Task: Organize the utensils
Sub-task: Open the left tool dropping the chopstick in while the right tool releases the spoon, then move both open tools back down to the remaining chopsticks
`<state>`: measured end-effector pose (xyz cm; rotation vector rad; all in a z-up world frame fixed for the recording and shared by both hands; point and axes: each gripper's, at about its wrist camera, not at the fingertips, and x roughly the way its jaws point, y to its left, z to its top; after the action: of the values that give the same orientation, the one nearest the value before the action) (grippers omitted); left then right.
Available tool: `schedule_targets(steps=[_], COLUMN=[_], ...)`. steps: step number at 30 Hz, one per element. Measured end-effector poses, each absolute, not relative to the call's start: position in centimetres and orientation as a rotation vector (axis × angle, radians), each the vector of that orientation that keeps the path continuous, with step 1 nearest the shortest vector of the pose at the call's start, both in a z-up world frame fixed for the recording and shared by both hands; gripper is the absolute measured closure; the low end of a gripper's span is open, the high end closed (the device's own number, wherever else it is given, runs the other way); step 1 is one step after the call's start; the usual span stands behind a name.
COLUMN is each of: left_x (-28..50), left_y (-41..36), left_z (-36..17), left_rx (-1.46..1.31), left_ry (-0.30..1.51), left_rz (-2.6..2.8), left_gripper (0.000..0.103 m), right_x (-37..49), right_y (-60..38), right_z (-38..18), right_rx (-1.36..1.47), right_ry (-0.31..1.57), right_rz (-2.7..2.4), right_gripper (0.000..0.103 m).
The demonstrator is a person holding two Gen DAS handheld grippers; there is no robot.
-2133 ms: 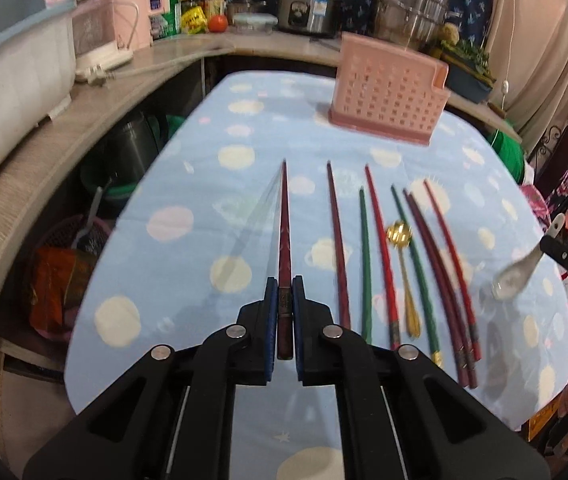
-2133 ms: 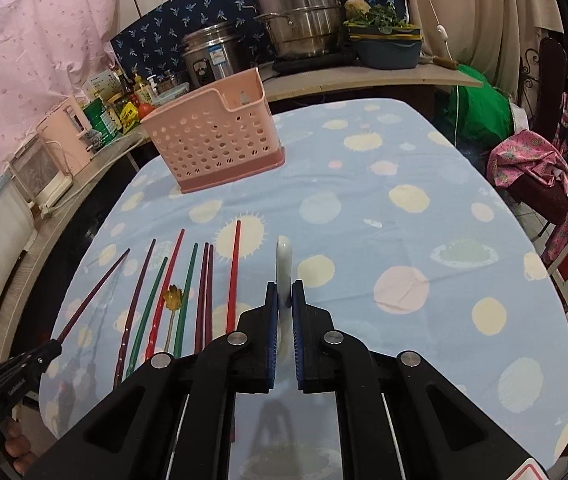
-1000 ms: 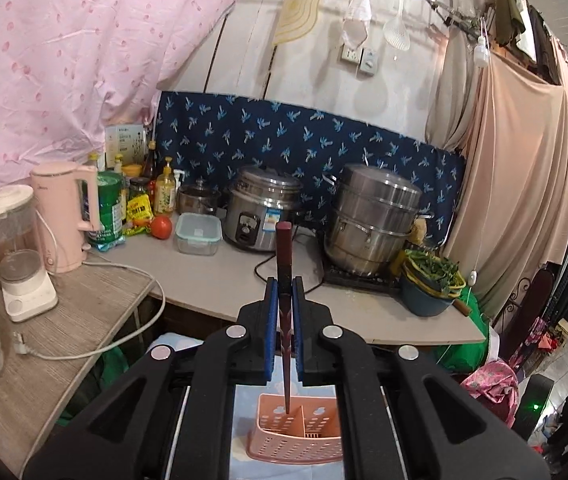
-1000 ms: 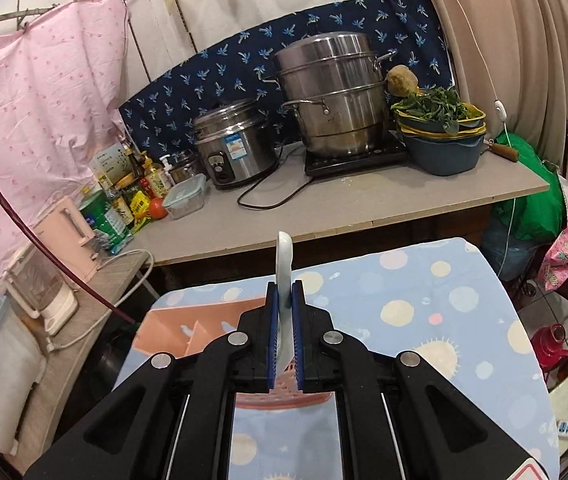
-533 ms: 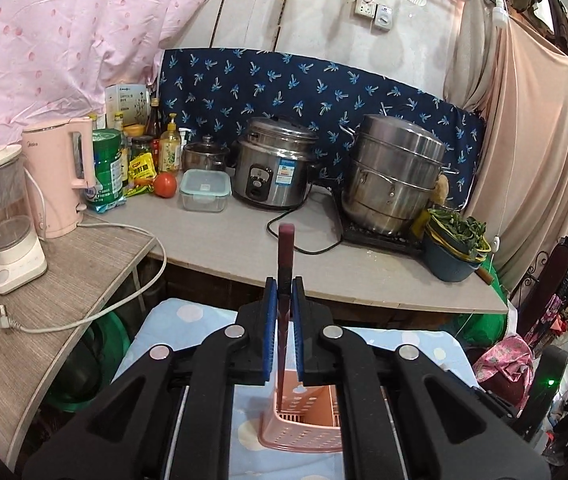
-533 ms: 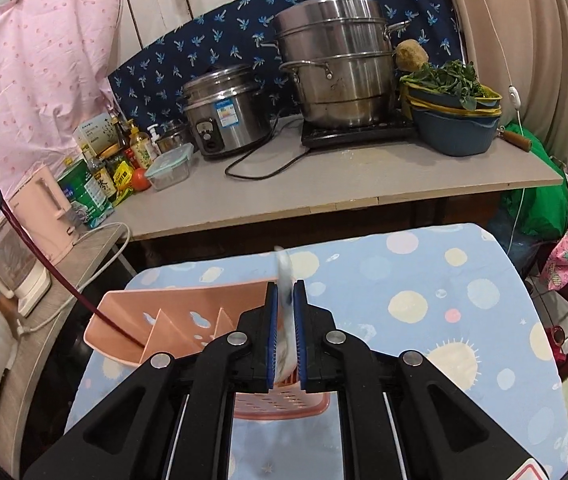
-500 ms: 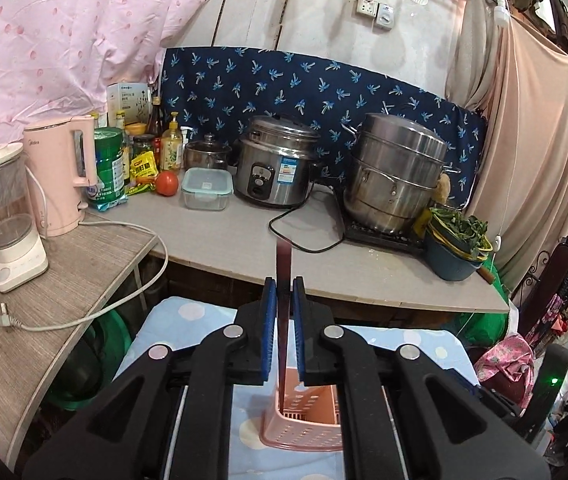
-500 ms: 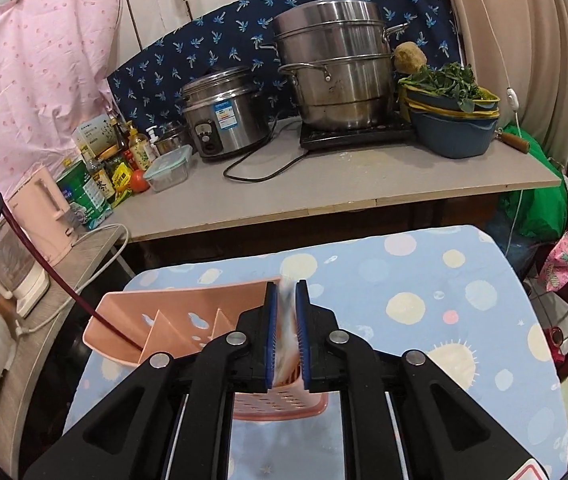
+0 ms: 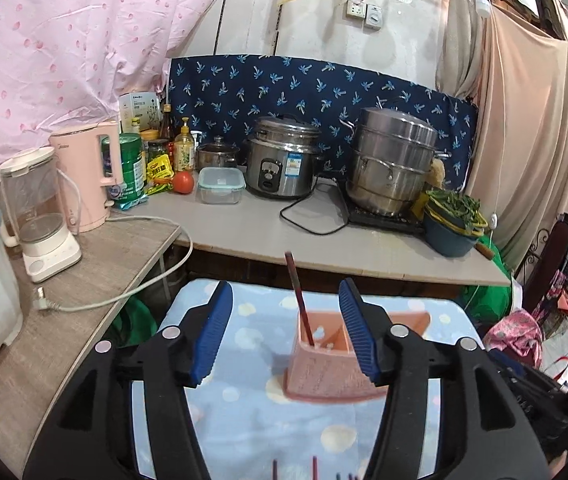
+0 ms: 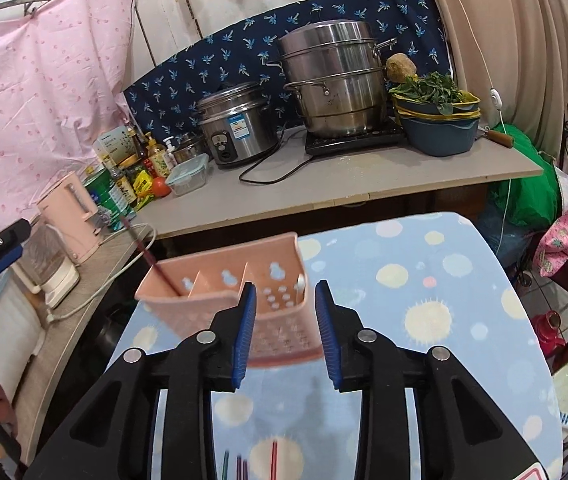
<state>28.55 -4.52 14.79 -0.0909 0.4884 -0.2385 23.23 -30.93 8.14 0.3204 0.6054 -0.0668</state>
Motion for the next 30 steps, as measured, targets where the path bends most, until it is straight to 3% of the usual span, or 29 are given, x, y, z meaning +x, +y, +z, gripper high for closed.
schedule_targets(steps=[5, 14, 21, 30], left_x=[23.7, 15.8, 11.8, 9.4], left_y=[-3.3, -1.7, -0.8, -0.8], left_z=[11.7, 2.5, -3.0, -5.4], left_rx=[-0.060, 0.004, 0.012, 0.017], left_ry=[0.561, 0.753, 0.861, 0.902], left_rz=[-0.244, -0.245, -0.209, -0.204], left_gripper=[0.050, 0.050, 0.050, 0.050], right_x=[16.7, 7.1, 3.2, 2.4], right_y=[-29.8, -27.5, -24.4, -22.1], right_z=[6.9, 1.0, -3.4, -5.8], right_rx=[0.336, 0.321, 0.253, 0.234], right_ry=[0.631, 0.758, 0.846, 0.886], right_rz=[-0.052, -0.080, -0.073, -0.045], right_gripper=[0.065, 0.065, 0.065, 0.065])
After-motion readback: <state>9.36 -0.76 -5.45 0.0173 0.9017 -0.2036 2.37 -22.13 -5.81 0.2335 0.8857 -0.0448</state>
